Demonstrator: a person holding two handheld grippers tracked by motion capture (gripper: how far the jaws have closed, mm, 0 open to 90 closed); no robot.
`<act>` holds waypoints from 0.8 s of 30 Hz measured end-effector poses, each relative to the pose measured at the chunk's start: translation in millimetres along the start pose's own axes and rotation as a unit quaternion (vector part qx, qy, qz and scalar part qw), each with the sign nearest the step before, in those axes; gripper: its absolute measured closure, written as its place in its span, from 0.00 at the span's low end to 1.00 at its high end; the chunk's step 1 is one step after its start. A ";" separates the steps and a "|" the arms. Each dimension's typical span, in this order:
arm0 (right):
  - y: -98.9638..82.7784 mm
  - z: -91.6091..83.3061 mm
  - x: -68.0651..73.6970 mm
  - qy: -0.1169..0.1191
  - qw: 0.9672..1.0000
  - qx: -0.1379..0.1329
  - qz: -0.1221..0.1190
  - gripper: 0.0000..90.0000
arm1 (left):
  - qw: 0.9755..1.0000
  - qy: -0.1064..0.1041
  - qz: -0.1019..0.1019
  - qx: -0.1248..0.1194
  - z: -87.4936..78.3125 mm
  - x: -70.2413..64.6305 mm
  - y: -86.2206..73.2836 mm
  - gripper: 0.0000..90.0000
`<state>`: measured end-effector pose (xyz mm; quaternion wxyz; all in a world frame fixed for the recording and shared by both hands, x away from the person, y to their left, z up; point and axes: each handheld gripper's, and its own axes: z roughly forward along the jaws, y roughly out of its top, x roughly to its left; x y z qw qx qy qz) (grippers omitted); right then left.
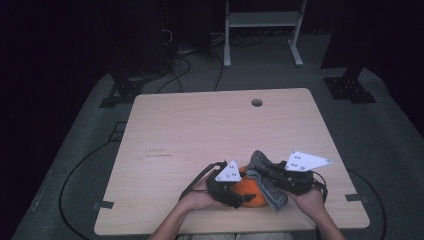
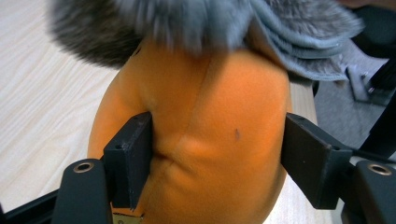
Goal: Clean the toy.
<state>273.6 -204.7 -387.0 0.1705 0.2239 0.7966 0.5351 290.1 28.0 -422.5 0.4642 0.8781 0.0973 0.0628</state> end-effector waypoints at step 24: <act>-14.5 -5.2 -15.0 -0.001 0.999 0.000 0.043 0.89 | 0.989 0.032 -0.134 -0.044 -11.1 31.4 -13.0 0.28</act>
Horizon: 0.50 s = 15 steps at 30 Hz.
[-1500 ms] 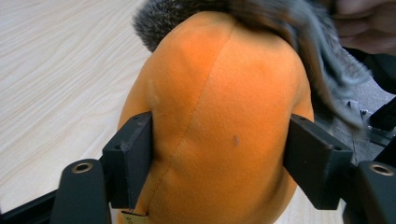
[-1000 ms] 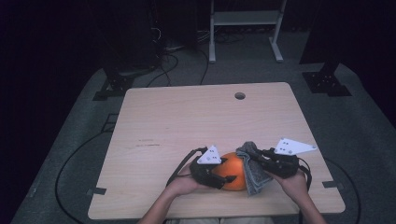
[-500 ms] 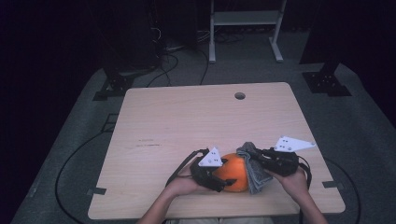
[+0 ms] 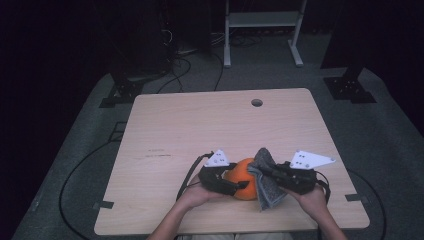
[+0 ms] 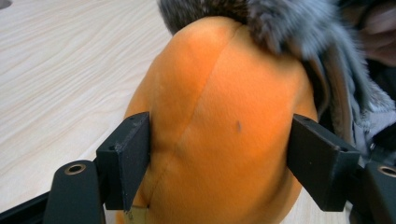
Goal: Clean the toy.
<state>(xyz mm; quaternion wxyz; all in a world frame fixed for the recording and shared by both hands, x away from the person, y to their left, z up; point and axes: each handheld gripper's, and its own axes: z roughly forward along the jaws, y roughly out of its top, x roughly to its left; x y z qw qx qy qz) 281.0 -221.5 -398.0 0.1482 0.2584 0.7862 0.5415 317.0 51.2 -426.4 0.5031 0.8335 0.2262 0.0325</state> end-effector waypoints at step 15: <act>7.4 5.5 16.3 0.003 0.999 0.017 -0.031 0.89 | 0.999 -0.009 0.051 0.003 10.9 -18.2 2.5 0.22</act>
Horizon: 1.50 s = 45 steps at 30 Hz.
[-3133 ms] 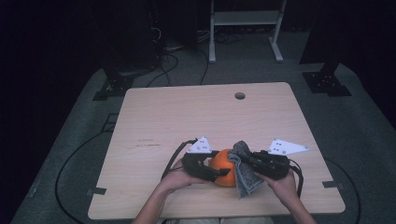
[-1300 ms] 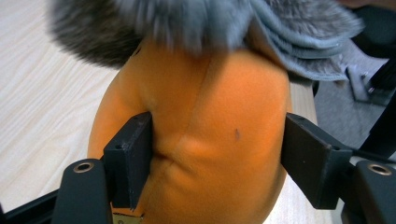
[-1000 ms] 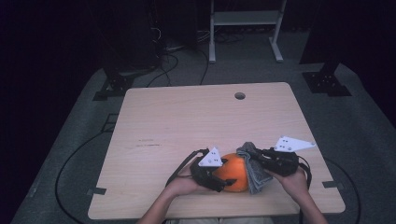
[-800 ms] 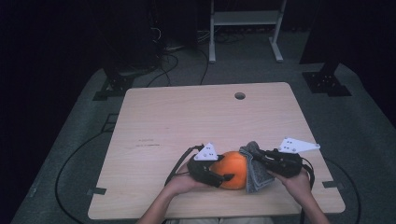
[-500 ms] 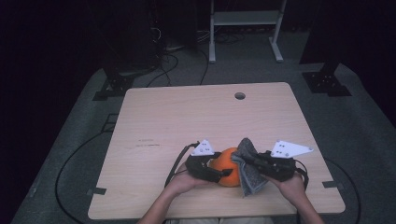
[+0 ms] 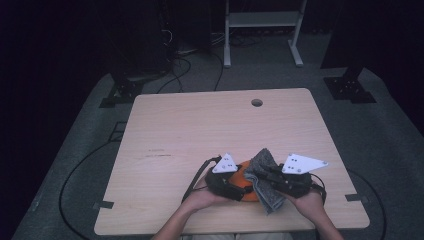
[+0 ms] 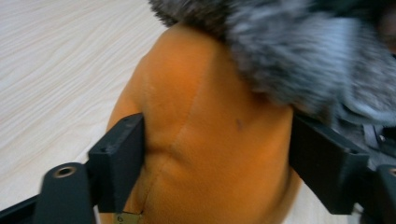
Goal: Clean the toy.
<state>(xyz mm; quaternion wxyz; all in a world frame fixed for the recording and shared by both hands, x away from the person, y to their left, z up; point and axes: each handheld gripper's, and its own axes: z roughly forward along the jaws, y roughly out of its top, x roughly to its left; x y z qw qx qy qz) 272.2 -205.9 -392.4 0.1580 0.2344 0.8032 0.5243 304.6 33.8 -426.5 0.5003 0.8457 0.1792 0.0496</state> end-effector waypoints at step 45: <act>10.8 33.6 -32.6 -0.028 0.996 -0.035 0.077 0.89 | 0.981 0.166 0.073 0.068 -13.8 2.3 8.3 0.39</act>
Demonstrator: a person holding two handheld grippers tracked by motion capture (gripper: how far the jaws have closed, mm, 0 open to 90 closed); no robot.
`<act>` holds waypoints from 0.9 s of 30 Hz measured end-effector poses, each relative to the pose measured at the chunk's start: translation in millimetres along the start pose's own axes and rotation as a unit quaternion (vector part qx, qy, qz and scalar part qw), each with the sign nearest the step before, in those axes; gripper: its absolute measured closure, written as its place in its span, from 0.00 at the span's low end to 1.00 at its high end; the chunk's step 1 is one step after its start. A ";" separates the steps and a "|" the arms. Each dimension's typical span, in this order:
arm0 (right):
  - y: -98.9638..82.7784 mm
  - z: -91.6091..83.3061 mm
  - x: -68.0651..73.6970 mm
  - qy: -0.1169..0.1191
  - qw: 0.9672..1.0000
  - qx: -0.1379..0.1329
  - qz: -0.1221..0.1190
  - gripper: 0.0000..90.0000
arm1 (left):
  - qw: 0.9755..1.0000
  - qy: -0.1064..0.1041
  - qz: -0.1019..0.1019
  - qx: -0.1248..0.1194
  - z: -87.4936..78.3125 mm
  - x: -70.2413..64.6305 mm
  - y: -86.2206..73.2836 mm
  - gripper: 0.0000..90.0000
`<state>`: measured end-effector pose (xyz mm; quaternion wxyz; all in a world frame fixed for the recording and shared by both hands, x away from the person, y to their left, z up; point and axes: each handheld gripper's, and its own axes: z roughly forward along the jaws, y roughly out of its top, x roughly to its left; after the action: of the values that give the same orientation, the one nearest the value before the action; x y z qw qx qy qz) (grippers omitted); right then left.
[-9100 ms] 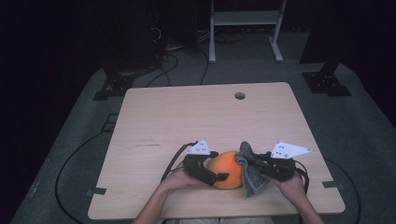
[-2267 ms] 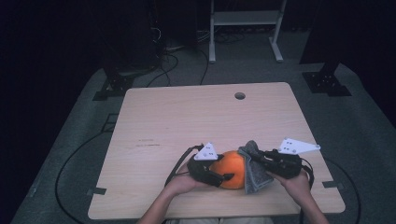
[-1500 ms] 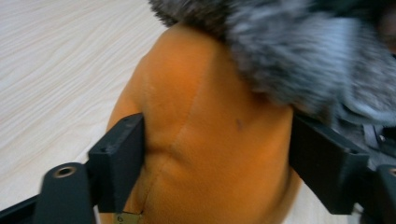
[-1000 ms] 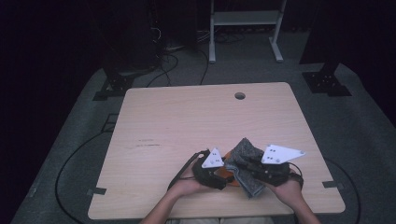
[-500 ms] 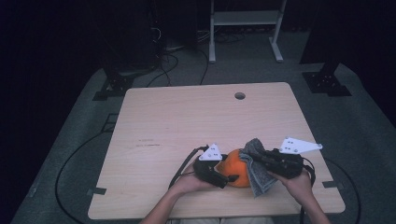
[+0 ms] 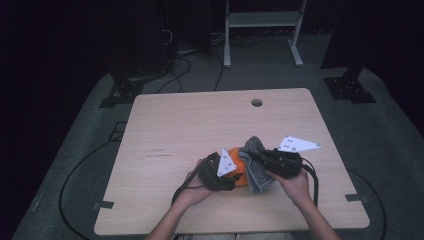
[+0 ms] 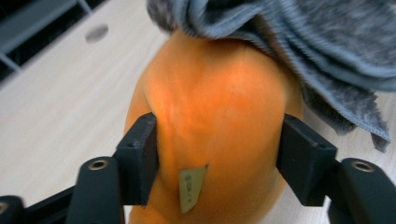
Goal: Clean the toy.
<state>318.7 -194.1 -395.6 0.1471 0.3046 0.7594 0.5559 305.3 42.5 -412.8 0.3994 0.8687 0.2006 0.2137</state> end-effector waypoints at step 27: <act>-53.1 -28.1 -15.5 0.062 0.996 0.055 -0.027 0.89 | 0.985 -0.162 -0.048 0.024 26.0 26.9 28.2 0.16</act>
<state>299.0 -235.5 -437.4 0.0976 0.2565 0.8046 0.5267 346.4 23.7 -400.4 0.4153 0.8906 0.1797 0.0459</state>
